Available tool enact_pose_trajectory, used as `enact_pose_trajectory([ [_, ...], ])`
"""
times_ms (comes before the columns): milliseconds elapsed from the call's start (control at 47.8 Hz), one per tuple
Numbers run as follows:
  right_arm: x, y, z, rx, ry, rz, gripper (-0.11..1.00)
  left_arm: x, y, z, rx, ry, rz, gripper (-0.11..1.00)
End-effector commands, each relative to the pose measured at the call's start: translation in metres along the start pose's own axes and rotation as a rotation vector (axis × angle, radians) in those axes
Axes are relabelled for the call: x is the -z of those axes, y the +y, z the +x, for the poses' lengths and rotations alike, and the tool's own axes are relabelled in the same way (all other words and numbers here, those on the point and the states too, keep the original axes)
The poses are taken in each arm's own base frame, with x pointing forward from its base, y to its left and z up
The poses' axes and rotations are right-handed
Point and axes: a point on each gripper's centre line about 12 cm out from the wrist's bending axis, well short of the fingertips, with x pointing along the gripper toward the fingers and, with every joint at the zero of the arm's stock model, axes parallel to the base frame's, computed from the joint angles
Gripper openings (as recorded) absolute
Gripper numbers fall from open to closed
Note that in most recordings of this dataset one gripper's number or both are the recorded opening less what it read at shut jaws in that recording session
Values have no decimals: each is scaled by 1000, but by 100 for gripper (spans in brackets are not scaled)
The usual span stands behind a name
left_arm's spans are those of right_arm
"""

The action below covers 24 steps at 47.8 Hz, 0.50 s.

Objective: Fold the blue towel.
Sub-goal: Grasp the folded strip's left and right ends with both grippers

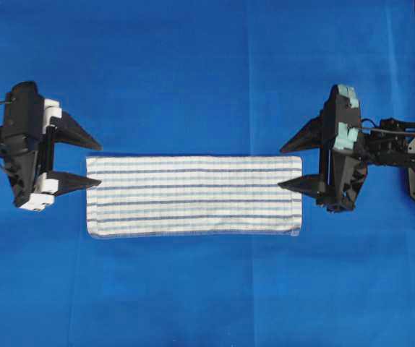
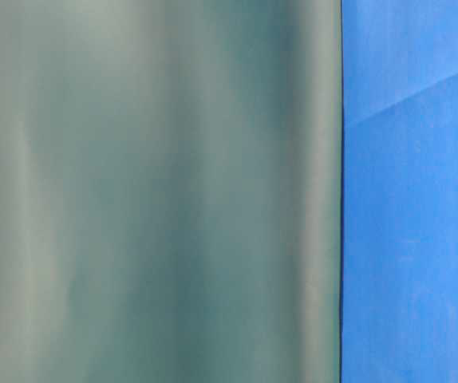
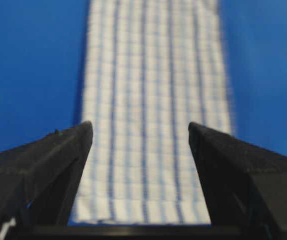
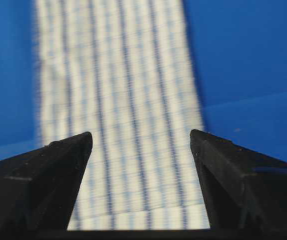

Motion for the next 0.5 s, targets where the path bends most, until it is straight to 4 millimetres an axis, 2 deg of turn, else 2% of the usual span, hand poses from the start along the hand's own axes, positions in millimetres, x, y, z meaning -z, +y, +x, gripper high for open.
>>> enact_pose_trajectory([
  [0, -7, -4, 0, 14, -23, -3, 84, -12, 2, 5, -11, -17, 0, 70],
  [188, -2, -18, 11, 67, -6, 5, 84, -4, 9, 22, -33, 43, 51, 70],
  [481, 24, -34, 43, 144, 88, 12, 83, 17, 20, 49, -65, 106, 47, 69],
])
